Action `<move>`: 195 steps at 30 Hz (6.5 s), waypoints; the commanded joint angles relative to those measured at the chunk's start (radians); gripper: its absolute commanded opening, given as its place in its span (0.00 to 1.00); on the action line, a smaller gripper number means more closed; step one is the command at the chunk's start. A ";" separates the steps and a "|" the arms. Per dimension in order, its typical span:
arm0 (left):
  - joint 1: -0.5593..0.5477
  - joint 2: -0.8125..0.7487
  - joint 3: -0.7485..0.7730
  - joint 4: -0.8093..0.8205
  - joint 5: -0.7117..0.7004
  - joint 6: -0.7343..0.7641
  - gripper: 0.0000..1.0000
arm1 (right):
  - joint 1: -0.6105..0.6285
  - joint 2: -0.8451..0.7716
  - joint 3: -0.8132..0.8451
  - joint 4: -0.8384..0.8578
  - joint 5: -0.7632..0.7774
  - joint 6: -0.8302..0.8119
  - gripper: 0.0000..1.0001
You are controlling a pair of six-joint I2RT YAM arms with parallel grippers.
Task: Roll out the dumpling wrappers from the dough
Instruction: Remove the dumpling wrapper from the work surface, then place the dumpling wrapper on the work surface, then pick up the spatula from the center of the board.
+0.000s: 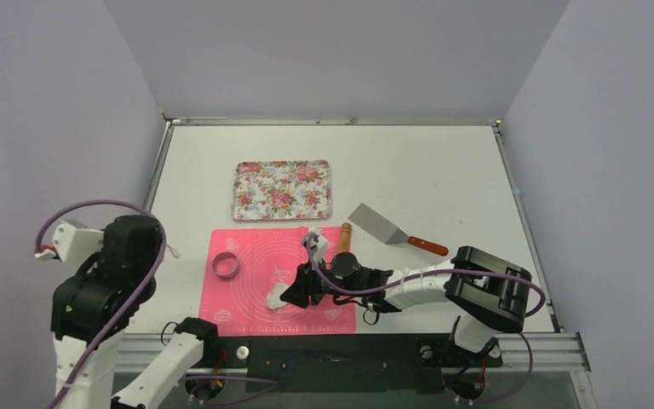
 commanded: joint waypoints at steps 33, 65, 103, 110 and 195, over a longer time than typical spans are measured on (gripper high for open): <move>-0.223 0.709 -0.395 1.037 0.747 0.175 0.37 | -0.140 -0.271 0.010 -0.271 0.498 -0.087 0.59; -0.349 0.716 -0.380 1.102 0.910 0.024 0.49 | -0.163 -0.090 0.079 -0.181 0.496 -0.087 0.20; -0.310 0.707 -0.330 0.995 0.932 0.389 0.51 | -0.248 -0.093 0.203 -0.451 -0.013 -0.349 0.67; -0.322 0.800 -0.342 1.080 0.993 0.384 0.51 | -0.252 -0.102 0.204 -0.399 0.016 -0.316 0.67; -0.208 -0.018 -0.568 0.478 0.421 0.308 0.59 | -1.042 -0.715 -0.258 -0.742 0.251 0.373 0.37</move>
